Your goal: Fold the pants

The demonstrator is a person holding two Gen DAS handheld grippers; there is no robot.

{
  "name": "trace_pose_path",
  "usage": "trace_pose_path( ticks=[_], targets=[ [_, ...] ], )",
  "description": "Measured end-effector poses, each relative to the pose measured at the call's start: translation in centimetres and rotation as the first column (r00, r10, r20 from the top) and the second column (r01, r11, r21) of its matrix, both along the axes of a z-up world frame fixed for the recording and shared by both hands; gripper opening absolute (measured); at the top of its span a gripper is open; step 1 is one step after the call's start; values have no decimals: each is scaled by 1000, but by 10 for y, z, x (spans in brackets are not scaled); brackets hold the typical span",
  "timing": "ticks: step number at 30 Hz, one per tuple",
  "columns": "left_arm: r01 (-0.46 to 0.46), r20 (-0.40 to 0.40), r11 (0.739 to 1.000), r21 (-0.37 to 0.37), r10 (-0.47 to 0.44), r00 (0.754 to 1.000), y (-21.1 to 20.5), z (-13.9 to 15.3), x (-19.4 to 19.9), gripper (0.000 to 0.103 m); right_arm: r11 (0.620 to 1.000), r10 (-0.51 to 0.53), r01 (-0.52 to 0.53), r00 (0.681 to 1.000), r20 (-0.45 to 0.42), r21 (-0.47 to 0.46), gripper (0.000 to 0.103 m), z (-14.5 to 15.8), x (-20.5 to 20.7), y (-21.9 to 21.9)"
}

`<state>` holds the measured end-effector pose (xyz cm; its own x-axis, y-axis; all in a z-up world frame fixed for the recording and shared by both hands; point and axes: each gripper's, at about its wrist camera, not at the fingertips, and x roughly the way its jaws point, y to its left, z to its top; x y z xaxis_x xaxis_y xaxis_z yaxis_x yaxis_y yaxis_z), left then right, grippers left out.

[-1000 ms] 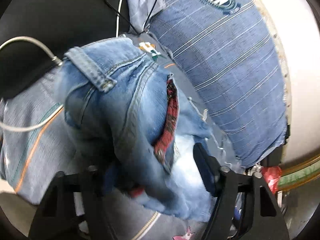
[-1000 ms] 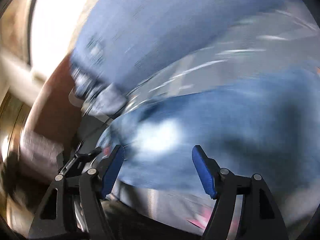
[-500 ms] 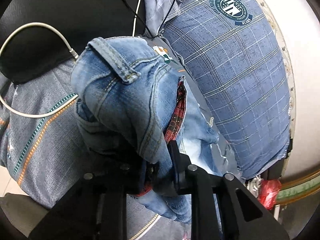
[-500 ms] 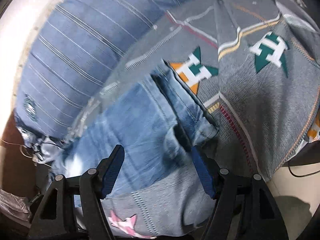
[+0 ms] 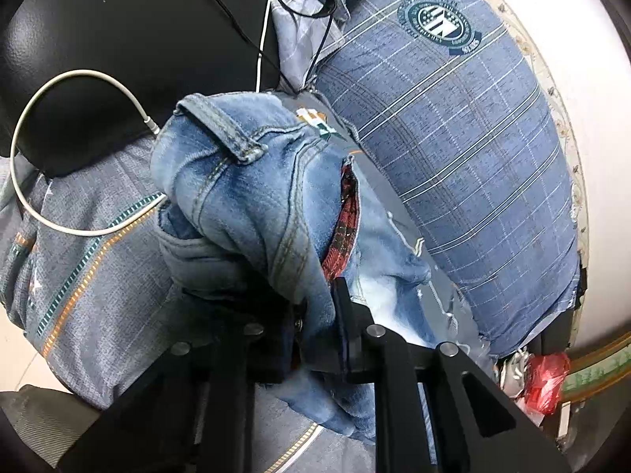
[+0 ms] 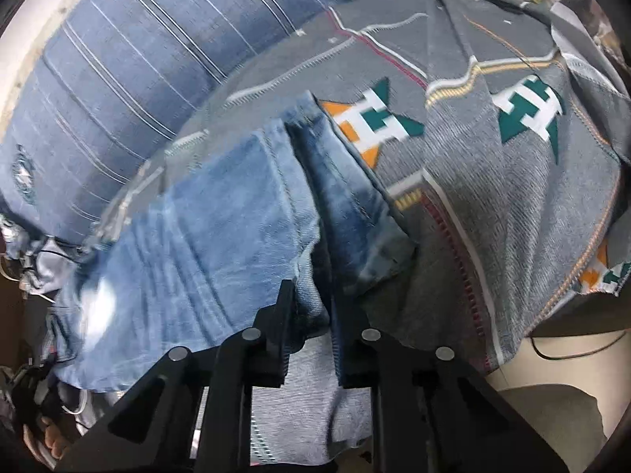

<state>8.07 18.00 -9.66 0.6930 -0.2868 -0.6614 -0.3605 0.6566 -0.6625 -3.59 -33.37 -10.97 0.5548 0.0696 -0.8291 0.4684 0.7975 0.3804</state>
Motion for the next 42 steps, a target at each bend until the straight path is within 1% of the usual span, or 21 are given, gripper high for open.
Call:
trace_pose_path(
  ticks=[5, 8, 10, 12, 13, 15, 16, 18, 20, 21, 22, 23, 24, 26, 29, 31, 33, 35, 36, 38, 42],
  targets=[
    [19, 8, 999, -37, -19, 1000, -1, 9, 14, 15, 999, 17, -20, 994, 106, 29, 14, 38, 27, -32],
    [58, 83, 996, -66, -52, 995, -3, 30, 22, 15, 997, 20, -33, 983, 184, 65, 14, 64, 39, -58],
    [88, 145, 993, -84, -75, 987, -3, 45, 26, 15, 998, 45, -55, 962, 268, 30, 14, 90, 34, -64],
    [109, 161, 992, -66, -97, 982, -7, 49, 21, 15, 998, 66, -56, 952, 297, -42, 14, 106, 24, -61],
    [112, 157, 993, -39, -104, 982, -10, 43, 15, 15, 997, 70, -56, 954, 292, -53, 14, 106, 26, -57],
    [120, 74, 993, 17, -121, 990, -16, 22, 8, 15, 994, 80, -61, 973, 217, -90, 14, 85, 25, -54],
    [127, 4, 992, 4, -127, 992, -16, 5, 7, 15, 995, 77, -67, 987, 142, -75, 14, 62, 26, -55],
    [129, -125, 987, -97, -141, 982, -11, -28, 6, 17, 997, 73, -74, 995, 60, 4, 15, 30, 25, -56],
    [122, -140, 982, -144, -142, 980, -2, -36, 5, 26, 993, 107, -108, 994, 6, 54, 22, 12, 22, -51],
    [121, -134, 981, -152, -142, 981, 0, -35, 5, 28, 993, 110, -110, 994, 9, 47, 23, 15, 21, -51],
    [119, -130, 982, -146, -138, 982, 2, -33, 5, 35, 994, 98, -100, 994, 43, 47, 33, 23, 19, -53],
    [110, -134, 986, -124, -127, 983, 3, -32, 5, 41, 994, 91, -95, 992, 84, 52, 51, 33, 17, -55],
    [108, -137, 988, -111, -123, 983, 2, -32, 5, 41, 995, 87, -93, 990, 108, 48, 57, 39, 20, -58],
    [115, -136, 989, -95, -128, 982, -1, -31, 6, 41, 996, 80, -84, 986, 144, 18, 59, 58, 30, -59],
    [123, -139, 990, -75, -133, 981, -6, -33, 6, 41, 995, 104, -104, 989, 104, 2, 60, 58, 80, -60],
    [135, -144, 989, -58, -142, 979, -10, -33, 7, 41, 994, 104, -103, 993, 61, -23, 57, 42, 109, -60],
    [136, -142, 991, -22, -137, 980, -11, -32, 8, 41, 995, 96, -96, 995, 0, -38, 28, 21, 126, -59],
    [133, -131, 991, 15, -130, 983, -9, -28, 7, 41, 993, 112, -112, 994, -19, -21, 10, 8, 128, -55],
    [130, -120, 991, 20, -127, 985, -9, -27, 6, 40, 994, 102, -103, 995, -15, -36, 9, 10, 126, -56],
    [127, -70, 992, 14, -126, 990, -7, -20, 3, 39, 995, 100, -98, 991, 83, -33, 2, 30, 118, -59],
    [138, -37, 990, 40, -137, 990, -12, -17, 3, 39, 993, 90, -71, 970, 225, -92, 2, 57, 113, -58]
  ],
)
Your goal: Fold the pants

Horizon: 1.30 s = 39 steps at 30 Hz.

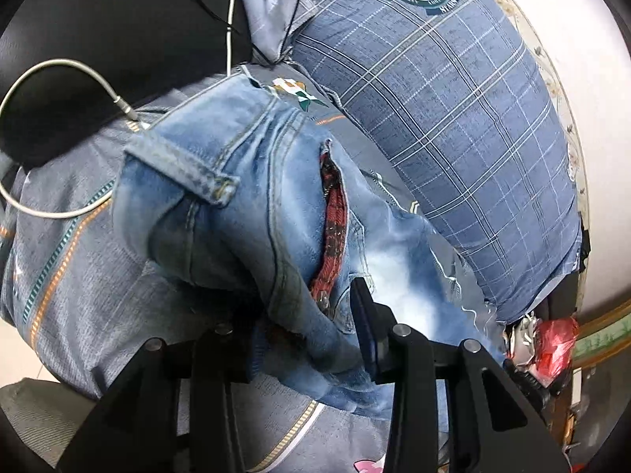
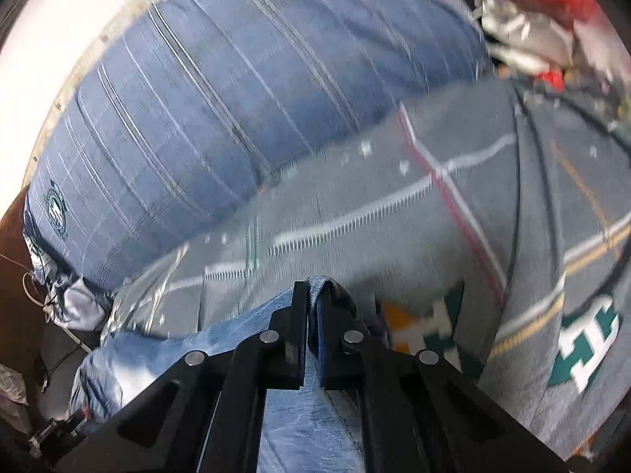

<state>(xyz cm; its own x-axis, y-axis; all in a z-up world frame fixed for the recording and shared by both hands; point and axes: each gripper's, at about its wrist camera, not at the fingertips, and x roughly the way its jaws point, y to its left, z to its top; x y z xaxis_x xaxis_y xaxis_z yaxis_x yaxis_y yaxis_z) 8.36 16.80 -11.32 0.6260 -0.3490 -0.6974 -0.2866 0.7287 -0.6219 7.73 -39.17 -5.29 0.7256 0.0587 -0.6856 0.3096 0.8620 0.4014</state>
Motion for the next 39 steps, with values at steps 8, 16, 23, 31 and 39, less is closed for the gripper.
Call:
trace_pose_path(
  ticks=[8, 16, 23, 31, 39],
  targets=[
    [3, -82, 1000, 7, -2, 997, 0, -14, 3, 41, 998, -9, 15, 996, -85, 65, 40, -21, -9, -3],
    [-29, -71, 1000, 0, 29, 997, 7, -15, -1, 42, 989, -137, 146, 951, -279, 14, 35, -54, -76, 0],
    [-77, -33, 997, 11, 77, 996, 18, -19, -7, 32, 986, -162, 166, 958, -236, -7, 21, -36, -97, 15],
    [-97, -4, 994, 45, 98, 995, 25, -13, -17, 47, 995, -103, 105, 978, -181, 1, 58, -24, -102, 34],
    [-74, 180, 988, 136, 49, 982, 15, 19, -39, 58, 983, -41, 53, 997, -71, 178, 78, 1, -126, 3]
  ],
)
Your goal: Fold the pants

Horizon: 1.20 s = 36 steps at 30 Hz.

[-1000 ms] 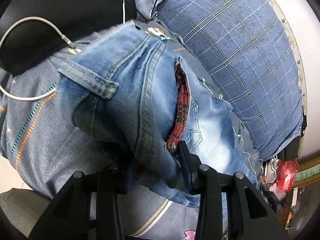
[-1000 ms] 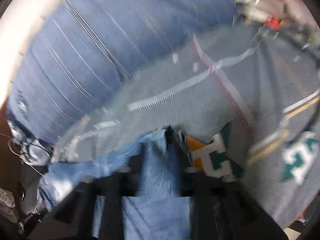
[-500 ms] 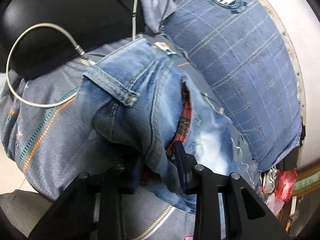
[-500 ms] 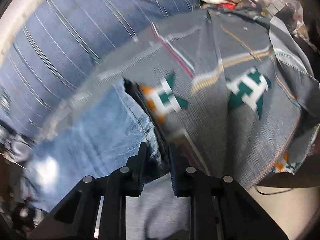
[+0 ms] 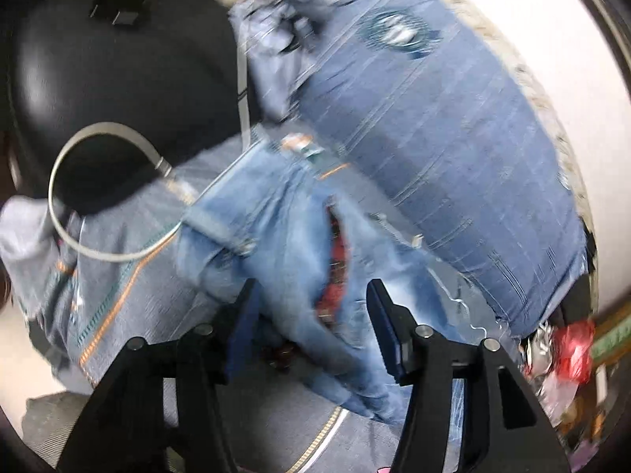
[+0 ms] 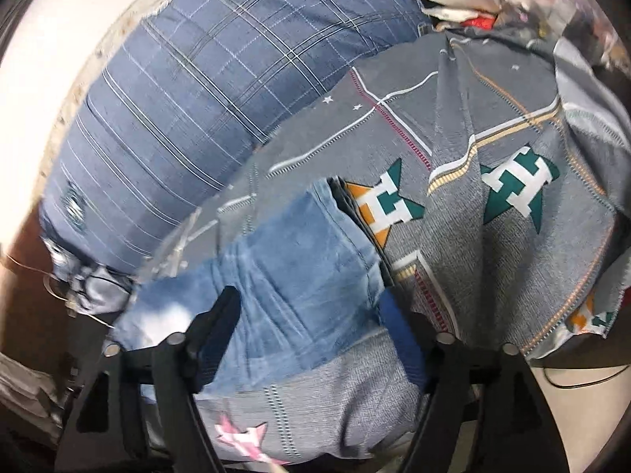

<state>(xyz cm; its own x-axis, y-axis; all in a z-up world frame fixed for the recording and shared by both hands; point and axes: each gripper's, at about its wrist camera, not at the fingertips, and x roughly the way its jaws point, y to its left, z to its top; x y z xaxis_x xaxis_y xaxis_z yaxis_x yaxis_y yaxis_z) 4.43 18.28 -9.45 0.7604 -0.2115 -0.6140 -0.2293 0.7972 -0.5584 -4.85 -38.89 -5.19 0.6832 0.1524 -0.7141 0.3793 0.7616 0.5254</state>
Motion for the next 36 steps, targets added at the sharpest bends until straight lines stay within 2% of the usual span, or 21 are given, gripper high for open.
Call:
trace_pose_path(
  ticks=[4, 7, 8, 10, 11, 13, 15, 17, 18, 21, 25, 26, 27, 28, 30, 33, 34, 35, 36],
  targets=[
    [102, 96, 993, 51, -106, 990, -33, 16, -15, 61, 996, 28, -25, 999, -36, 90, 79, -13, 6, -15],
    [235, 111, 970, 66, -241, 964, -73, 21, -20, 71, 990, -20, 23, 1000, -21, 139, 76, -29, 4, -22],
    [302, 99, 951, 64, -307, 947, -91, 21, -19, 71, 988, -53, 54, 999, -10, 146, 76, -33, -1, -26],
    [441, 79, 895, 64, -445, 892, -131, 18, -17, 76, 981, -130, 128, 991, 5, 142, 75, -37, -9, -33],
    [507, 62, 858, 78, -512, 857, -154, 16, -17, 80, 978, -160, 153, 986, 41, 142, 75, -33, -15, -37],
    [624, 8, 769, 139, -631, 776, -204, 10, -18, 80, 979, -157, 147, 985, 65, 145, 75, -33, -15, -41],
    [723, -37, 646, 243, -739, 673, -259, 2, -23, 80, 978, -134, 123, 990, 53, 169, 75, -37, -12, -42],
    [761, -77, 560, 328, -787, 613, -300, -9, -26, 80, 979, -130, 122, 991, 40, 160, 75, -39, -10, -42],
    [781, -102, 505, 368, -813, 573, -322, -17, -27, 80, 979, -127, 116, 990, 59, 166, 75, -38, -10, -43],
    [813, -157, 411, 412, -847, 508, -366, -35, -29, 79, 971, -124, 105, 990, 74, 217, 75, -42, -10, -50],
    [839, -189, 340, 425, -873, 450, -413, -46, -20, 76, 949, -124, 88, 987, 103, 302, 75, -50, -15, -61],
    [852, -224, 297, 431, -879, 420, -429, -53, -17, 71, 946, -123, 83, 987, 108, 315, 75, -51, -15, -62],
    [858, -247, 273, 436, -880, 406, -437, -58, -17, 66, 940, -118, 74, 987, 114, 333, 75, -53, -15, -64],
    [854, -270, 256, 452, -874, 404, -444, -63, -19, 60, 933, -121, 74, 986, 114, 351, 75, -56, -16, -67],
    [815, -266, 220, 536, -872, 410, -456, -65, -21, 60, 925, -128, 76, 985, 116, 373, 75, -58, -18, -70],
    [770, -278, 158, 619, -872, 403, -466, -65, -25, 51, 919, -114, 58, 986, 121, 389, 75, -61, -16, -72],
    [765, -275, 150, 627, -876, 397, -466, -65, -25, 48, 919, -114, 58, 986, 121, 389, 75, -61, -15, -72],
    [764, -273, 144, 629, -879, 391, -466, -64, -25, 40, 918, -110, 53, 986, 125, 392, 75, -62, -15, -72],
    [766, -264, 149, 625, -884, 387, -464, -62, -24, 32, 918, -106, 48, 986, 126, 394, 75, -62, -14, -71]
  ],
)
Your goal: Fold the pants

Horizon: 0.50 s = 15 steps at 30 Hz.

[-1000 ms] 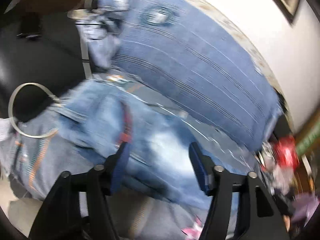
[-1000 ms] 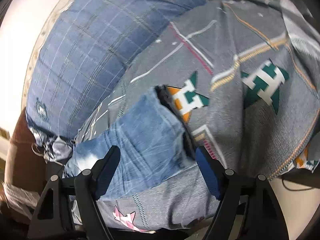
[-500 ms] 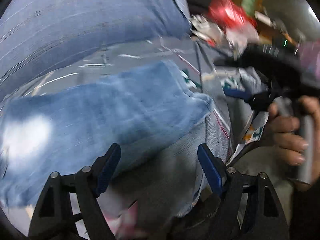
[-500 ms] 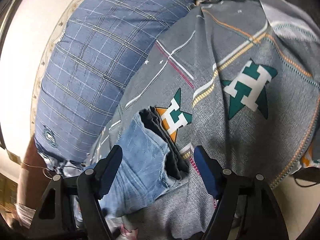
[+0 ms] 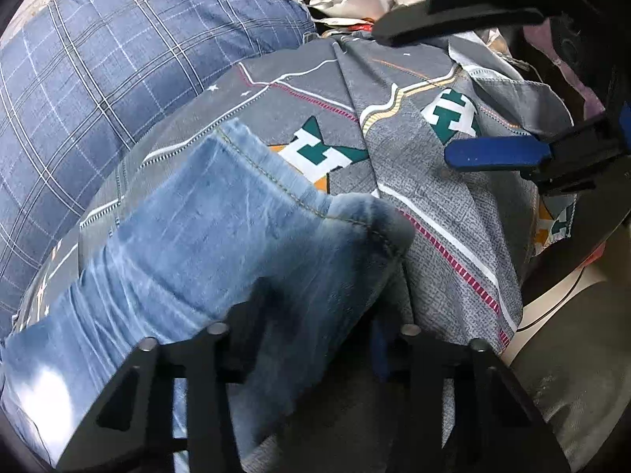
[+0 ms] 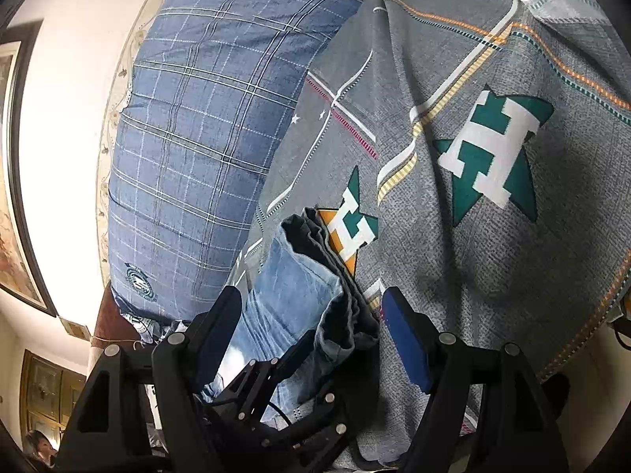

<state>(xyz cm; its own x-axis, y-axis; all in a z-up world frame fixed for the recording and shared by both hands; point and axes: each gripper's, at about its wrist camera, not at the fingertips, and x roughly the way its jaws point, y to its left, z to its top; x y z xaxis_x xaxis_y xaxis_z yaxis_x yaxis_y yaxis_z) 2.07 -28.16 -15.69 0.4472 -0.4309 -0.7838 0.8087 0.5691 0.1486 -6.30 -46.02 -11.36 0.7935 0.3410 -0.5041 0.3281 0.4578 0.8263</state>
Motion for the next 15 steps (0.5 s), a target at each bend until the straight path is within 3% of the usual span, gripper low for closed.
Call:
trace_pose_path(
  ticks=[1, 3, 5, 8, 12, 15],
  targets=[
    [-2, -15, 1000, -14, 1, 1000, 1, 1, 1, 21, 1000, 1, -1, 1000, -2, 0, 75, 0, 0, 1],
    [-35, -68, 997, -70, 30, 997, 10, 8, 6, 11, 1000, 4, -4, 1000, -2, 4, 75, -1, 0, 1],
    [-84, -133, 986, -147, 65, 989, 21, 15, 10, 9, 1000, 10, -10, 1000, -13, 4, 75, -2, 1, 1],
    [-197, -273, 937, -290, 116, 955, 51, 28, 17, 9, 998, 60, -57, 996, -63, 37, 75, -5, 12, 0],
    [-276, -364, 882, -381, 132, 922, 73, 33, 17, 8, 986, 168, -165, 978, -125, 34, 76, 5, 60, 16],
    [-303, -392, 867, -395, 139, 910, 79, 32, 15, 8, 983, 179, -185, 967, -179, -14, 77, 0, 92, 28]
  ],
)
